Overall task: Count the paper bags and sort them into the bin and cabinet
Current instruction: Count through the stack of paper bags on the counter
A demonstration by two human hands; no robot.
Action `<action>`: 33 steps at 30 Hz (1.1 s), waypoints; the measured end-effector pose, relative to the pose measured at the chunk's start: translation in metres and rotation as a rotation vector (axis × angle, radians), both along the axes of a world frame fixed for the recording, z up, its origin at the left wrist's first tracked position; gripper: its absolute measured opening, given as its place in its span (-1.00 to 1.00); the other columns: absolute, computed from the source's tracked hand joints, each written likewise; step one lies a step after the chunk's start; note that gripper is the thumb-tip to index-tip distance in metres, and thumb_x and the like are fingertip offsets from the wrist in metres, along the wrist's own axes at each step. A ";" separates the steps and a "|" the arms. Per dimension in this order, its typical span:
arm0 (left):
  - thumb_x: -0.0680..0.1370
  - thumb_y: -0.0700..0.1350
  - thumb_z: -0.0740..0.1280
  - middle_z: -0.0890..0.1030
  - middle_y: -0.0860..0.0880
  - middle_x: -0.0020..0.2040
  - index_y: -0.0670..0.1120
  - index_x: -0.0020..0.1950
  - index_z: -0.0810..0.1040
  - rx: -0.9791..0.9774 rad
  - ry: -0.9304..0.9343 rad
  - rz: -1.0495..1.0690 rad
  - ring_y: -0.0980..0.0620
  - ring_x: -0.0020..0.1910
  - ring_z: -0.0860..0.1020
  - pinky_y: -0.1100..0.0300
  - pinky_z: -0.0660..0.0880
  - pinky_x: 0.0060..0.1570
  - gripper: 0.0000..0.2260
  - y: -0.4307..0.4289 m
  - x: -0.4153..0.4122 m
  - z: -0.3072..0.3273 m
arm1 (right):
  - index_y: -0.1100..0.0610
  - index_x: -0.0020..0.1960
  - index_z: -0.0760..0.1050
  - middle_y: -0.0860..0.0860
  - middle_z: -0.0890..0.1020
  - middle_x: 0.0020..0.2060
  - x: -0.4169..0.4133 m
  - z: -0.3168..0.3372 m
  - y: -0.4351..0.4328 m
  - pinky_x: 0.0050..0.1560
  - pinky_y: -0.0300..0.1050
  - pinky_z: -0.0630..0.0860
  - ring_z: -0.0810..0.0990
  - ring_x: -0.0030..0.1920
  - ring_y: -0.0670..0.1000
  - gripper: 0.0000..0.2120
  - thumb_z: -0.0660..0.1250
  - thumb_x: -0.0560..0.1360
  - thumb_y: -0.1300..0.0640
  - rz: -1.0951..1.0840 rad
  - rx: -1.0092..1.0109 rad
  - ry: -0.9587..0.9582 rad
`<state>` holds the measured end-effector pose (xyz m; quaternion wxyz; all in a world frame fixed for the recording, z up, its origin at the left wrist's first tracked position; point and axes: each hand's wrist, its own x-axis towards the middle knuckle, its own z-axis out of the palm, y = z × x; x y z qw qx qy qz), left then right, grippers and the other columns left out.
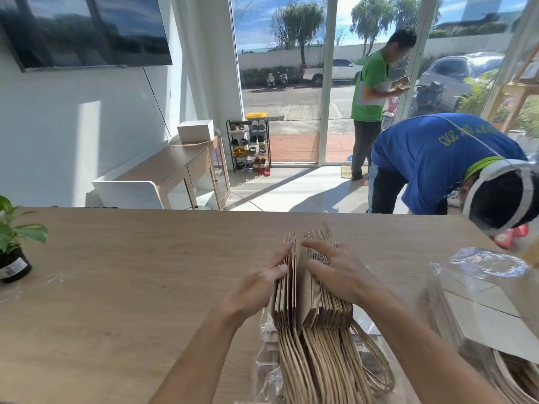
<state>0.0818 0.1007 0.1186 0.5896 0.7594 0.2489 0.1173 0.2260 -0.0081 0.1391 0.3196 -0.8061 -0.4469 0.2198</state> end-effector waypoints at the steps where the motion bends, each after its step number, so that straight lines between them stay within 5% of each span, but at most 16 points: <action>1: 0.68 -0.10 0.05 0.18 0.23 0.54 0.19 0.54 0.19 0.001 0.001 0.000 0.25 0.50 0.12 0.14 0.01 0.53 -0.58 -0.001 0.000 0.000 | -0.28 0.33 0.39 0.12 0.31 0.37 0.000 0.000 0.000 0.36 0.01 0.27 0.34 0.37 0.14 -0.62 0.20 0.53 -0.05 0.001 0.013 0.016; 6: 0.68 -0.10 0.04 0.16 0.22 0.55 0.18 0.54 0.18 0.024 0.004 -0.002 0.28 0.47 0.10 0.23 0.02 0.47 -0.58 -0.003 -0.001 0.002 | -0.24 0.17 0.47 0.10 0.34 0.27 -0.003 0.003 0.001 0.30 -0.01 0.30 0.38 0.30 0.15 -0.79 0.21 0.56 -0.09 0.007 -0.005 0.009; 10: 0.68 -0.08 0.04 0.12 0.22 0.56 0.19 0.54 0.16 0.040 0.002 -0.004 0.32 0.44 0.07 0.28 0.00 0.41 -0.58 -0.003 -0.002 0.001 | -0.21 0.19 0.43 0.10 0.31 0.30 -0.007 0.006 -0.002 0.28 -0.03 0.31 0.38 0.32 0.17 -0.67 0.27 0.47 -0.27 0.014 -0.044 -0.052; 16: 0.68 -0.11 0.05 0.16 0.23 0.54 0.19 0.53 0.20 0.025 -0.002 0.009 0.32 0.45 0.11 0.32 0.03 0.40 -0.58 -0.002 -0.003 0.000 | -0.21 0.23 0.41 0.10 0.30 0.30 -0.007 0.004 -0.001 0.09 -0.15 0.30 0.38 0.09 0.05 -0.71 0.28 0.51 -0.13 0.024 -0.025 -0.044; 21: 0.69 -0.06 0.04 0.13 0.29 0.52 0.23 0.54 0.17 0.009 0.002 0.005 0.32 0.44 0.08 0.28 0.04 0.38 -0.58 -0.003 -0.004 0.000 | -0.29 0.42 0.27 0.14 0.24 0.42 -0.005 0.004 -0.002 0.41 0.02 0.21 0.24 0.45 0.15 -0.54 0.20 0.55 -0.02 0.014 -0.011 0.029; 27: 0.69 -0.07 0.04 0.20 0.24 0.53 0.22 0.52 0.21 0.016 -0.011 0.023 0.26 0.50 0.12 0.18 0.02 0.52 -0.60 -0.005 -0.005 -0.001 | -0.24 0.16 0.47 0.08 0.32 0.28 -0.007 0.003 -0.003 0.21 -0.11 0.28 0.38 0.31 0.12 -0.80 0.24 0.55 -0.11 0.033 0.005 0.015; 30: 0.69 -0.08 0.04 0.17 0.25 0.53 0.24 0.51 0.21 0.011 -0.008 0.029 0.31 0.44 0.10 0.26 0.01 0.45 -0.60 -0.008 -0.006 0.002 | -0.25 0.12 0.46 0.03 0.34 0.18 -0.008 0.003 -0.003 0.20 -0.11 0.31 0.40 0.17 0.05 -0.72 0.31 0.44 -0.28 0.033 -0.007 -0.040; 33: 0.69 -0.07 0.03 0.16 0.24 0.53 0.26 0.51 0.20 0.008 -0.004 0.017 0.28 0.45 0.11 0.21 0.01 0.47 -0.59 -0.008 -0.007 0.003 | -0.25 0.13 0.45 0.02 0.33 0.15 -0.009 0.005 -0.001 0.15 -0.15 0.32 0.39 0.12 0.03 -0.70 0.36 0.42 -0.23 0.038 -0.017 -0.041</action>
